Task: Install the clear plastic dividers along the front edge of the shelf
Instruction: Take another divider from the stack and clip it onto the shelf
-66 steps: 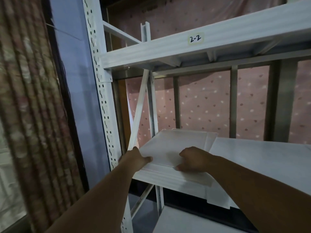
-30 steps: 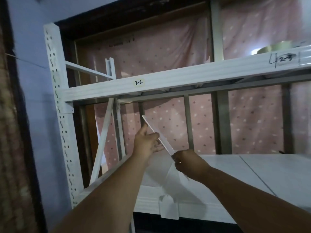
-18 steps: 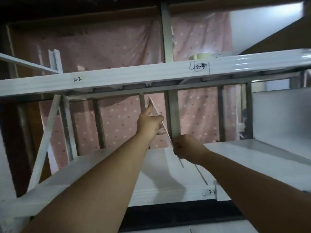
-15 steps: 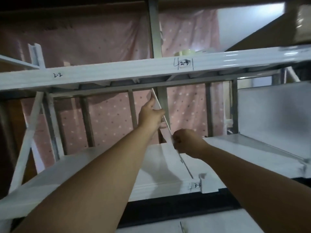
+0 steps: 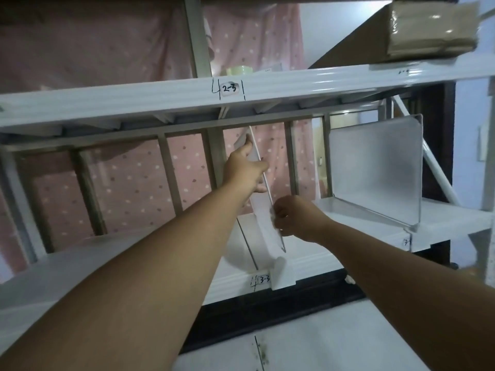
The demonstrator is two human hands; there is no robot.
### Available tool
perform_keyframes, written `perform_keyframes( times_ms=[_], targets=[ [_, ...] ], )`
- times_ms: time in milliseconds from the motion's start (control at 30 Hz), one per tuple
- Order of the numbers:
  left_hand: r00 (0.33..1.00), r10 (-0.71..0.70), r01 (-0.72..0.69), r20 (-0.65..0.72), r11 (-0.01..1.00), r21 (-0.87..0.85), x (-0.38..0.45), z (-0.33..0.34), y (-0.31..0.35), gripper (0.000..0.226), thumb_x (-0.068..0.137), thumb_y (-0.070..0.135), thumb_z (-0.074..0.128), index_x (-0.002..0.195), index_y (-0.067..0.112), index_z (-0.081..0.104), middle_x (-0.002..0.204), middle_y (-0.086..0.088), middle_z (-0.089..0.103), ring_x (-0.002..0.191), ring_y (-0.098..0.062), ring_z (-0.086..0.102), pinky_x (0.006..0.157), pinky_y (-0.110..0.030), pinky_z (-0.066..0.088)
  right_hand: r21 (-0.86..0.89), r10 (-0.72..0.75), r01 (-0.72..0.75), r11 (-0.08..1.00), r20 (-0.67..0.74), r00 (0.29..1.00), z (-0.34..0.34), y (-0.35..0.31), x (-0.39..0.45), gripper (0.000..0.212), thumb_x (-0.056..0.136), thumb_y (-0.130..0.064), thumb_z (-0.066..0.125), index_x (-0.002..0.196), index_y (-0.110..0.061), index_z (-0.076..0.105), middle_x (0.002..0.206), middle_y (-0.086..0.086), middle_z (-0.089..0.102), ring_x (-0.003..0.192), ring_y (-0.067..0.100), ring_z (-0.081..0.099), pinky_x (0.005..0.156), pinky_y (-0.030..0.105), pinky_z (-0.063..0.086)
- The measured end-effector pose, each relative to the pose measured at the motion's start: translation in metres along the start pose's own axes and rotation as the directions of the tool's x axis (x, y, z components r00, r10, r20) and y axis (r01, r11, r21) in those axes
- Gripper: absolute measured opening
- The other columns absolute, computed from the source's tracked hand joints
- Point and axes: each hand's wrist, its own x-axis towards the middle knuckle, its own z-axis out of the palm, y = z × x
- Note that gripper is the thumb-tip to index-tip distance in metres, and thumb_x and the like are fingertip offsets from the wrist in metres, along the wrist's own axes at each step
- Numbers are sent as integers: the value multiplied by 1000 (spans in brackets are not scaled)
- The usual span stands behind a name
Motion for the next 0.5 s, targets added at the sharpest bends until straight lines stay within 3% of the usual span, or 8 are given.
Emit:
perform_keyframes(
  times_ms=[67,267,400,500],
  targets=[
    [1000,18,-18,-2,1000,10,1,3,0,82,96,3,70,164,33,36,166,-9,47,72,-15,70,55,-28,65,19,8,-8,1000,-7,1000,1,2,-1,7,83,0,69,90,-2,69,87,18,71,77,30,73,66,37,65],
    [999,38,-40,36,998,46,2,5,-5,82,97,3,68,163,37,35,169,-4,43,76,-17,73,58,-32,67,82,15,-13,997,-27,1000,10,5,-4,9,80,3,68,80,-5,67,82,18,69,74,33,71,64,37,64],
    [999,42,-44,34,997,60,3,7,-8,80,97,3,69,163,33,36,170,-4,41,68,-12,66,61,-35,69,73,15,-12,997,-41,999,12,8,-5,6,81,3,67,79,-3,66,81,21,69,73,35,71,67,42,65],
    [998,37,-40,52,997,59,2,7,-5,80,97,3,68,164,32,35,169,-5,41,79,-20,71,63,-38,69,62,6,-3,998,-48,999,13,7,-6,2,81,3,66,80,1,65,81,24,68,73,38,71,66,45,64]
  ],
)
